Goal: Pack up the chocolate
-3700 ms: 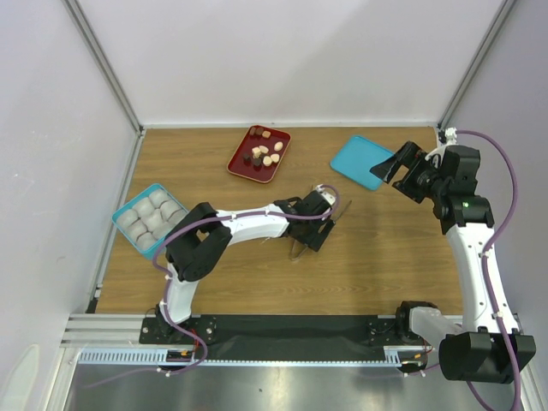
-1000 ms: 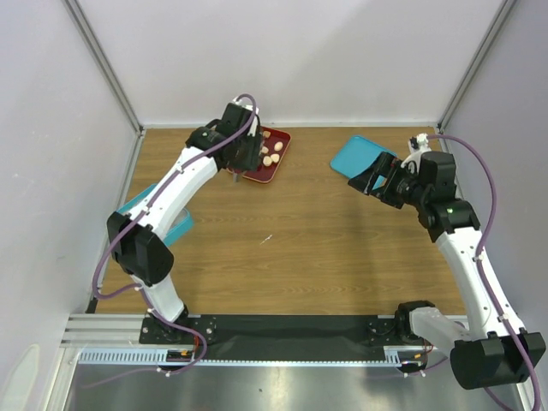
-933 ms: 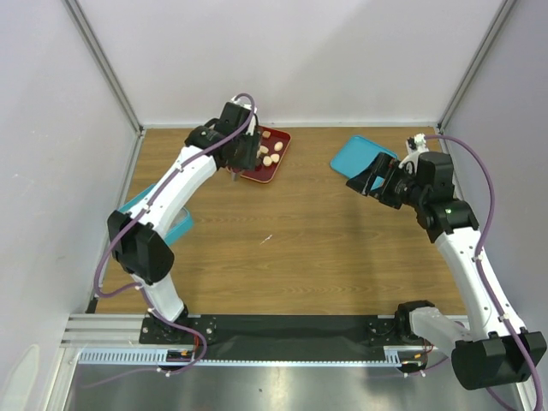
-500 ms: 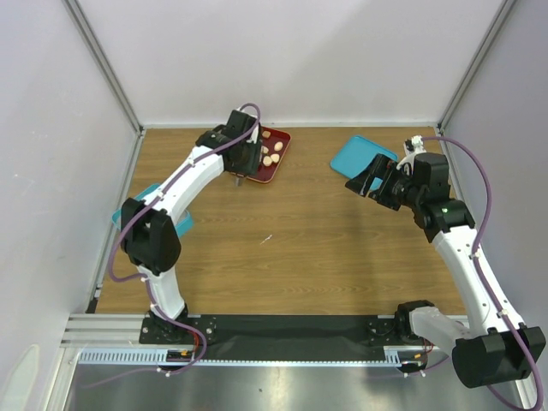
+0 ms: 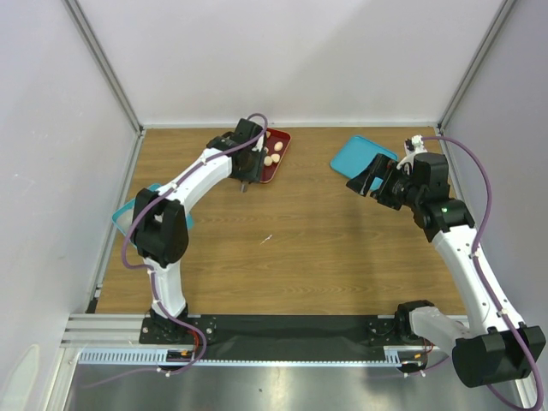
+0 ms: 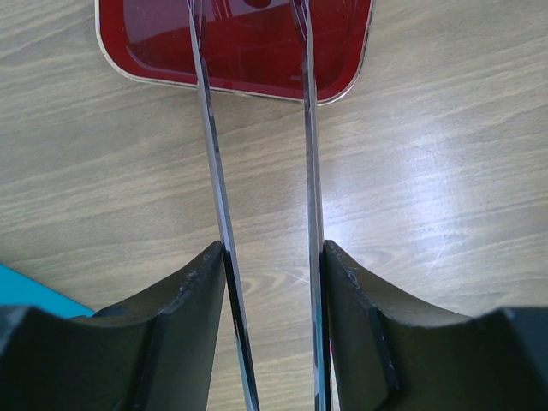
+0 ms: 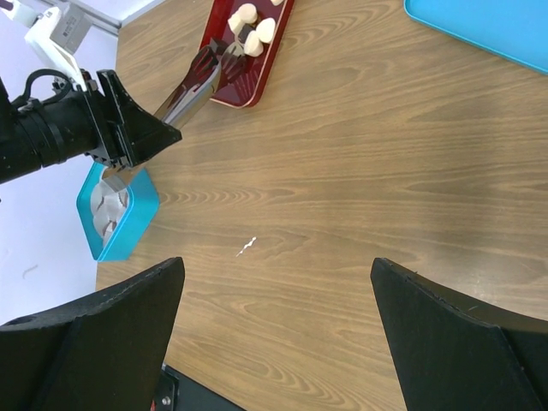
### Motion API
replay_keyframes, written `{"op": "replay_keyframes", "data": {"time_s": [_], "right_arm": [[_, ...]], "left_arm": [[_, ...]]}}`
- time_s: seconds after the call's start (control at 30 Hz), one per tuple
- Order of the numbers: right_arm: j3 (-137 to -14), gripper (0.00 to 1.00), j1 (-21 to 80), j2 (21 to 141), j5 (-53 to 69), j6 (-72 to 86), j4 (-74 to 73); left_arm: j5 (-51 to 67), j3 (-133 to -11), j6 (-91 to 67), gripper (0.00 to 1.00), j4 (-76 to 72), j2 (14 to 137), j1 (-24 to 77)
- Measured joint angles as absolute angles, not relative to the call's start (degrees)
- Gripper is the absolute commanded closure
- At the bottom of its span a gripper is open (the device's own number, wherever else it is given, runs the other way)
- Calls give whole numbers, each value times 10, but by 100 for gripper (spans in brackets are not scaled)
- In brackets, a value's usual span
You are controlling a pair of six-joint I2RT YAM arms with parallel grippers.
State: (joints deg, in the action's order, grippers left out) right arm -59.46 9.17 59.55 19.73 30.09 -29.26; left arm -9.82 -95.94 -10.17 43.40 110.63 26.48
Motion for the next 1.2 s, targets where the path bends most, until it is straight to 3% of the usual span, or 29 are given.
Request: {"op": "replay_keyframes", "data": {"time_s": [1.2], "right_arm": [[-595,2,92,612,182,293,-293]], "left_arm": [[-66,-945,-125,52,411,1123,252]]}}
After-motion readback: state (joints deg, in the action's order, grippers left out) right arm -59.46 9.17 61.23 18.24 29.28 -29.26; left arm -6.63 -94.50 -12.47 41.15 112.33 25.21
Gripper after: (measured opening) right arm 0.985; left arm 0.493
